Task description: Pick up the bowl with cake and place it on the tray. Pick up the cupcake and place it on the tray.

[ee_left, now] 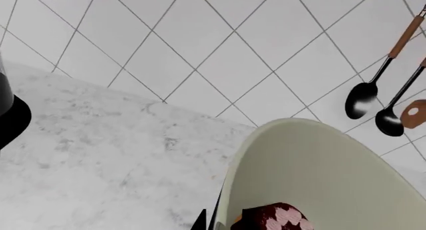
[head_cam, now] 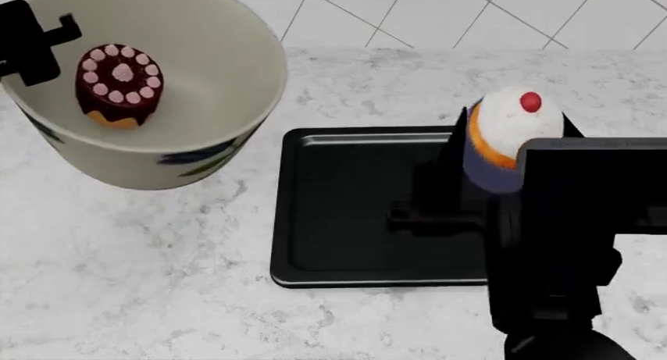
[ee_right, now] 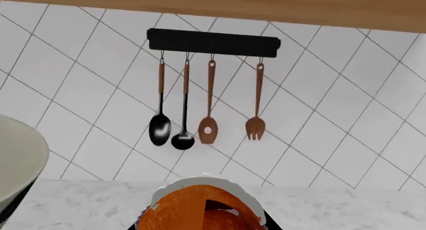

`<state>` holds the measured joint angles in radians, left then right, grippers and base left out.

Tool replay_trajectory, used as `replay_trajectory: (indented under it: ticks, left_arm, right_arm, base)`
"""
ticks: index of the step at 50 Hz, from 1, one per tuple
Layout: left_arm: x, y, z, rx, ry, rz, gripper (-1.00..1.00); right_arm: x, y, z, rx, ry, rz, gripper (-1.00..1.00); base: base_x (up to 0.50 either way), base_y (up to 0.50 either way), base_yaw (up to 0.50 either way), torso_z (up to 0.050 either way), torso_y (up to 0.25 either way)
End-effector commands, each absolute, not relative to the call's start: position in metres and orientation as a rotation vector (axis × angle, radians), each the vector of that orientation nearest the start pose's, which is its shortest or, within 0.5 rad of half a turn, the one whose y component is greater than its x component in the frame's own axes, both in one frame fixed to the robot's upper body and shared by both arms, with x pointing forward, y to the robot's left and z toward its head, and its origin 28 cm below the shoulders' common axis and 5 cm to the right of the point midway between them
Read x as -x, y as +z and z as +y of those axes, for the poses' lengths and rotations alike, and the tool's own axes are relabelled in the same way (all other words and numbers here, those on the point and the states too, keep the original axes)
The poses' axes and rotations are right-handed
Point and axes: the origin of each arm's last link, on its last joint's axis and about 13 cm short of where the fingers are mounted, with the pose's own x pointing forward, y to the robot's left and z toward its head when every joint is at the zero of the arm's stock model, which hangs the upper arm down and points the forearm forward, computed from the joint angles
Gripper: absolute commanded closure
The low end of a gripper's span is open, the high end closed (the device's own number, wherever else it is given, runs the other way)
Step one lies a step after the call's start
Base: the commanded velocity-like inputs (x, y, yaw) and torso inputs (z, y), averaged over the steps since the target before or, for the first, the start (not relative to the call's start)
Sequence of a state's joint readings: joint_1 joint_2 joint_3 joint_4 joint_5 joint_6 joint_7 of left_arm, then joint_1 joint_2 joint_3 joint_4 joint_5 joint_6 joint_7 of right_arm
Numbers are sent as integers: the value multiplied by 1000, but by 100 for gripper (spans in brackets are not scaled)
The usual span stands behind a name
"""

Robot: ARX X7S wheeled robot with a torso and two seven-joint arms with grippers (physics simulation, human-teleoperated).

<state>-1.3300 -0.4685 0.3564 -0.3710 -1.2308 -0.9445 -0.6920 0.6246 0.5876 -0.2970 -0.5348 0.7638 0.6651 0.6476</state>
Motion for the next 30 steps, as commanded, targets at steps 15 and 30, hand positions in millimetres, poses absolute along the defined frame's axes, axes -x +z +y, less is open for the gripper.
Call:
replay_trajectory:
  ticks: [15,30]
  left_arm:
    - [-357,313,255,278,192,215,100]
    - [-350,318,255,282,196,210,100]
  right_arm:
    - [-343,198,-148,213,-161,69,100]
    - [-331,174,-148,196,-153,159,100]
  base:
    - [0,0,0,0,1]
    - [0,0,0,0,1]
